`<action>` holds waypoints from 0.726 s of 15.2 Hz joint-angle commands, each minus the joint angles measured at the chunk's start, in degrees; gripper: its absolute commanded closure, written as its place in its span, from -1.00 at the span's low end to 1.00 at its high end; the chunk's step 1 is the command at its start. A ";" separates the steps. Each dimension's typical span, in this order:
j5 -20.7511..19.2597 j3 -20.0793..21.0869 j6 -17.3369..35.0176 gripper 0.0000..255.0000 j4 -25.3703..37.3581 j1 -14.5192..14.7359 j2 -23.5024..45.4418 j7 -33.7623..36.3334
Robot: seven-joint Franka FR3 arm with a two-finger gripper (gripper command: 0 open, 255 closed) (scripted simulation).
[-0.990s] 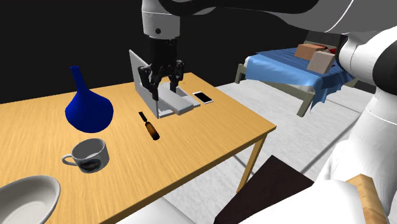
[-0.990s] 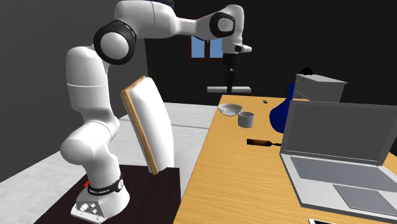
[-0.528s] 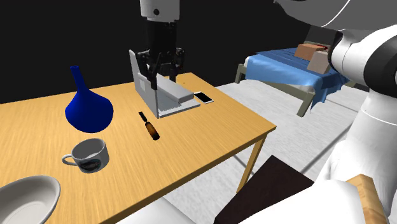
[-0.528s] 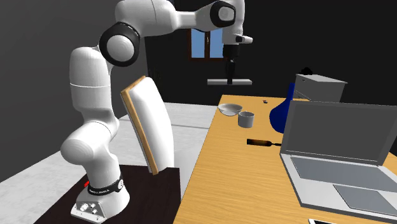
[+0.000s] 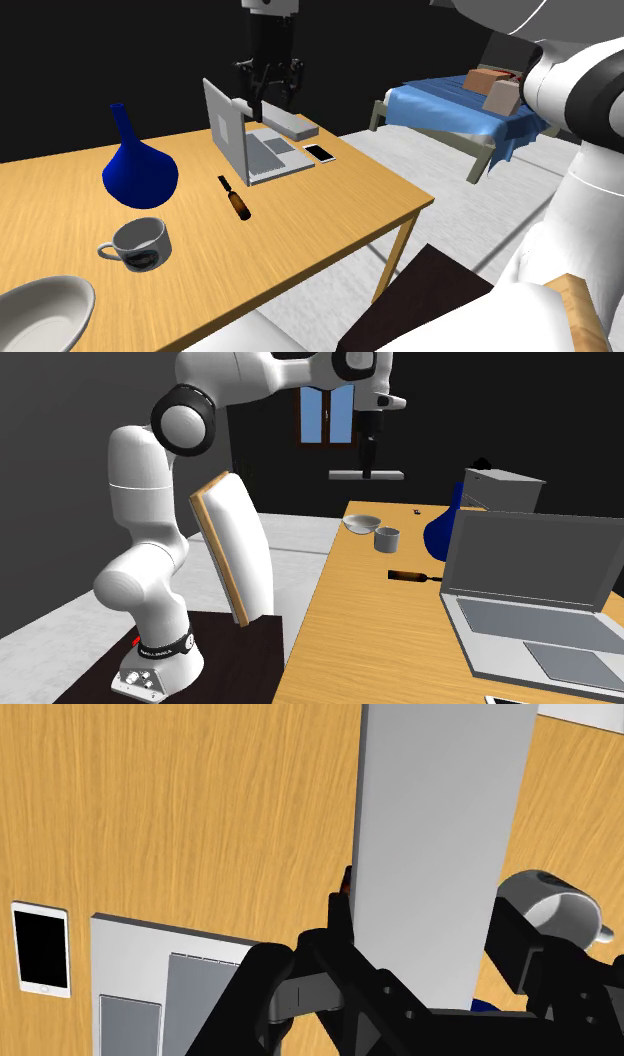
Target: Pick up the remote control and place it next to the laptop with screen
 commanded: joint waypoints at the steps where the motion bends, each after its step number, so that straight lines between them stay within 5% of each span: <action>1: 0.65 -1.18 0.44 1.00 -1.73 -1.86 -1.40 -2.94; 11: 1.77 -7.53 0.59 1.00 -3.88 -9.89 -3.38 -17.06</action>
